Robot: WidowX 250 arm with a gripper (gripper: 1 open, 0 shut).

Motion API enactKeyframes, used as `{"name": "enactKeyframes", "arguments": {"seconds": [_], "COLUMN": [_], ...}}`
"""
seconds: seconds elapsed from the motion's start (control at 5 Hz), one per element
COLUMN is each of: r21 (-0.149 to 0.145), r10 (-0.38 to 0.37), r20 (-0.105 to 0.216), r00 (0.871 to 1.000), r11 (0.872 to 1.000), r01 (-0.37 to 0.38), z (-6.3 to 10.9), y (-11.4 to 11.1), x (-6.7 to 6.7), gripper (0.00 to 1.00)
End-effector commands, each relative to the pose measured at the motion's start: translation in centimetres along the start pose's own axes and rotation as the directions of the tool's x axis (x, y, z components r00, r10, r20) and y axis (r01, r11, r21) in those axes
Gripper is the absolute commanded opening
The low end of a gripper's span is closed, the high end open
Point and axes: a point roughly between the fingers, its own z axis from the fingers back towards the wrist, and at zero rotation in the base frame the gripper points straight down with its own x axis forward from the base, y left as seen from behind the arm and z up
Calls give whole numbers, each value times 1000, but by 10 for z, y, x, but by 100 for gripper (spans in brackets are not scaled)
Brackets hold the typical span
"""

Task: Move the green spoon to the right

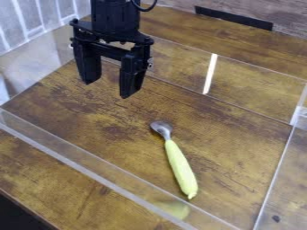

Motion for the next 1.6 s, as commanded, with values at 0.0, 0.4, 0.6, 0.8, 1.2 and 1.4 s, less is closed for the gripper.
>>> {"name": "enactKeyframes", "arguments": {"seconds": [0.0, 0.4, 0.6, 0.8, 1.2, 1.4], "r21": [-4, -19, -31, -55, -87, -88], "r10": [5, 246, 294, 359, 473, 523], "r20": [-36, -75, -72, -59, -58, -63], "r00": [999, 966, 953, 931, 879, 850], "r11": [1000, 969, 954, 930, 875, 846], "r01": [-5, -248, -297, -362, -476, -527], "z": [-11, -39, -48, -59, -90, -91], "y": [3, -26, -59, -91, -96, -91], "x": [-2, -5, 1, 6, 26, 32], "gripper": [100, 100, 100, 100, 100, 100]}}
